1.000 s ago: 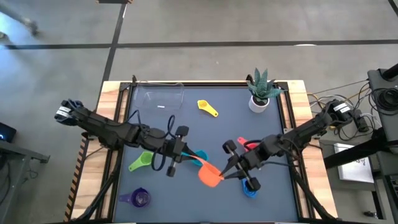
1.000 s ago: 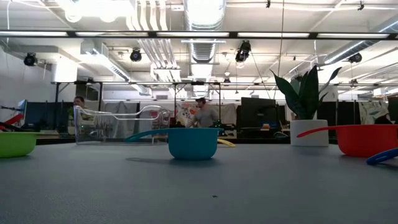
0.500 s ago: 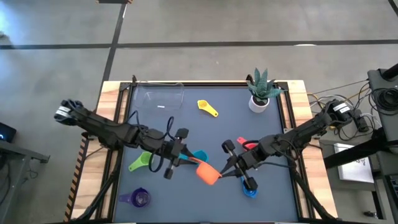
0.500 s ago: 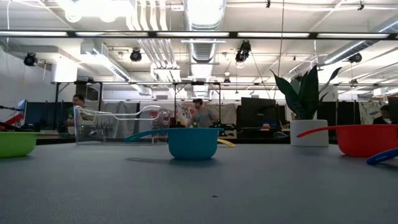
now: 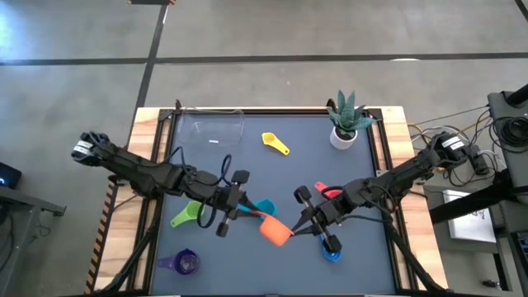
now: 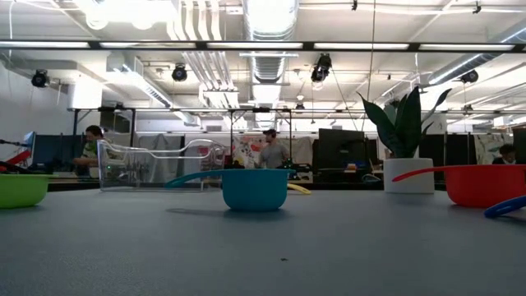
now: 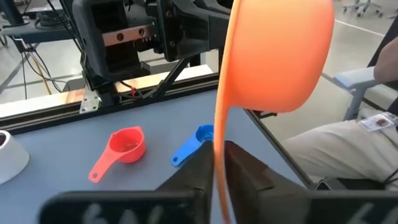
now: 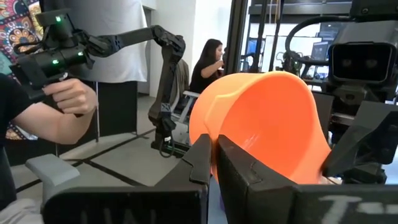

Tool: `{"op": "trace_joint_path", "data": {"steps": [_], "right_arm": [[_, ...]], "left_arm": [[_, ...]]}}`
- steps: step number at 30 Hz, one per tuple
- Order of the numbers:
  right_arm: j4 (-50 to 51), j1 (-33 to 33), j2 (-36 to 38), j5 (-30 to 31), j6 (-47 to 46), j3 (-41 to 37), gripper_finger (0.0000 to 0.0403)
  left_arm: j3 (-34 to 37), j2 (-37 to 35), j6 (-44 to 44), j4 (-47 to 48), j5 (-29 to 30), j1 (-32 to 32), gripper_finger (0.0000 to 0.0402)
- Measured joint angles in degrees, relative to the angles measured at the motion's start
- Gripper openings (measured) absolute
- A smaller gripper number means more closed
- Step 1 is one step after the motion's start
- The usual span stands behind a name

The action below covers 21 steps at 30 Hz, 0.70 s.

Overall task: Nest measuring cups in basket
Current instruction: Stack the orange measuring cup on top of the violet measuring cup

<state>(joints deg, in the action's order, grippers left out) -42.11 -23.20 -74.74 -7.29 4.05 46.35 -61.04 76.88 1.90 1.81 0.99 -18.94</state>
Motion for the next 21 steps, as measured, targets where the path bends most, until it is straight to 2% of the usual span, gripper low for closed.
{"op": "trace_joint_path", "data": {"steps": [5,10,13,16,19,21], "right_arm": [[0.09,0.00,0.13,0.01,-1.85,0.08,0.0017],[2.24,-0.61,1.96,-0.38,-1.91,1.25,0.0072],[4.73,-0.94,3.00,-0.67,-1.87,1.81,0.0118],[7.61,-1.05,4.53,-0.19,-0.39,2.03,0.0157],[9.34,-1.14,6.33,-0.04,-0.05,2.05,0.0182],[10.24,-1.16,6.83,0.01,-0.09,2.05,0.0190]], "left_arm": [[0.00,-0.16,1.68,0.73,0.15,0.02,0.0002],[0.00,-3.59,1.60,7.79,5.99,-0.04,0.0001],[0.00,-7.28,0.19,14.53,12.07,-0.27,0.0000],[-0.01,-10.95,-3.10,23.33,21.30,-1.98,0.0000],[-0.02,-13.21,-9.78,34.24,31.13,-5.55,0.0000],[-0.02,-13.53,-15.74,40.76,35.58,-8.55,0.0000]]}}
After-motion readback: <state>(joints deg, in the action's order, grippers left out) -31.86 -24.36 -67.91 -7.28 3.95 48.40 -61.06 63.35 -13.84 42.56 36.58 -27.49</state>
